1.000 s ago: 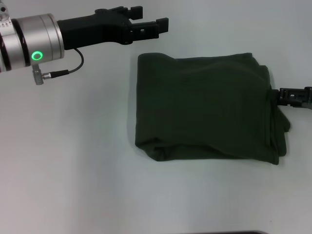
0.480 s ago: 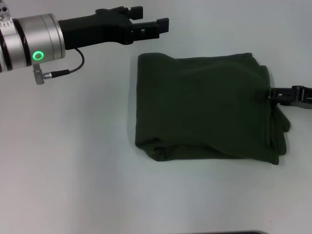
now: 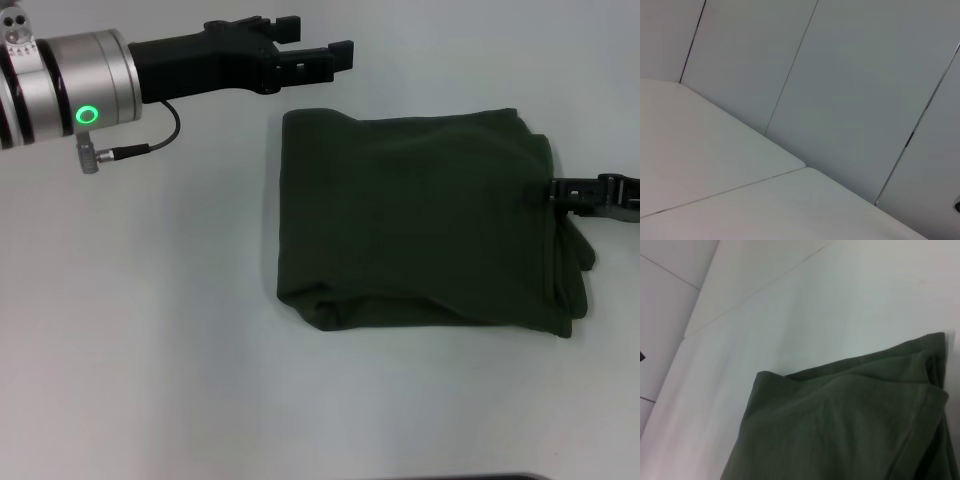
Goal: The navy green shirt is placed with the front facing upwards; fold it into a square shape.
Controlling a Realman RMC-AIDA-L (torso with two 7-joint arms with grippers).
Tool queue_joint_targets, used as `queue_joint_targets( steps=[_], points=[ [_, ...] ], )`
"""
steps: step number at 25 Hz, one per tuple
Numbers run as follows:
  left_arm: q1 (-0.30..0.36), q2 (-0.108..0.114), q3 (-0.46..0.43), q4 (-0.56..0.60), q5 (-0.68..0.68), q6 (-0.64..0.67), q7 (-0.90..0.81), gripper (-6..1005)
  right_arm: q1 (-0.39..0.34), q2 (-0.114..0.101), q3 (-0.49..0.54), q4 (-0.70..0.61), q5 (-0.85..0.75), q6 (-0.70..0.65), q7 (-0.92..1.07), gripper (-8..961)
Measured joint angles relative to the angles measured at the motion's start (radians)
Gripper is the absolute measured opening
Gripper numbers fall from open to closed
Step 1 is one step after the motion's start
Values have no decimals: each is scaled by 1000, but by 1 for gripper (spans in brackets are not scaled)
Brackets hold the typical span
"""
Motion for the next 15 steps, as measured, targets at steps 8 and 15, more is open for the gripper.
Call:
queue_joint_targets(
  steps=[8, 15],
  points=[
    [-7, 0, -1, -9, 0, 0, 1, 920, 2, -16, 9, -19, 1, -17, 19, 746],
    [-8, -1, 0, -9, 0, 0, 1, 920, 17, -17, 2, -13, 2, 13, 20, 746]
  ],
)
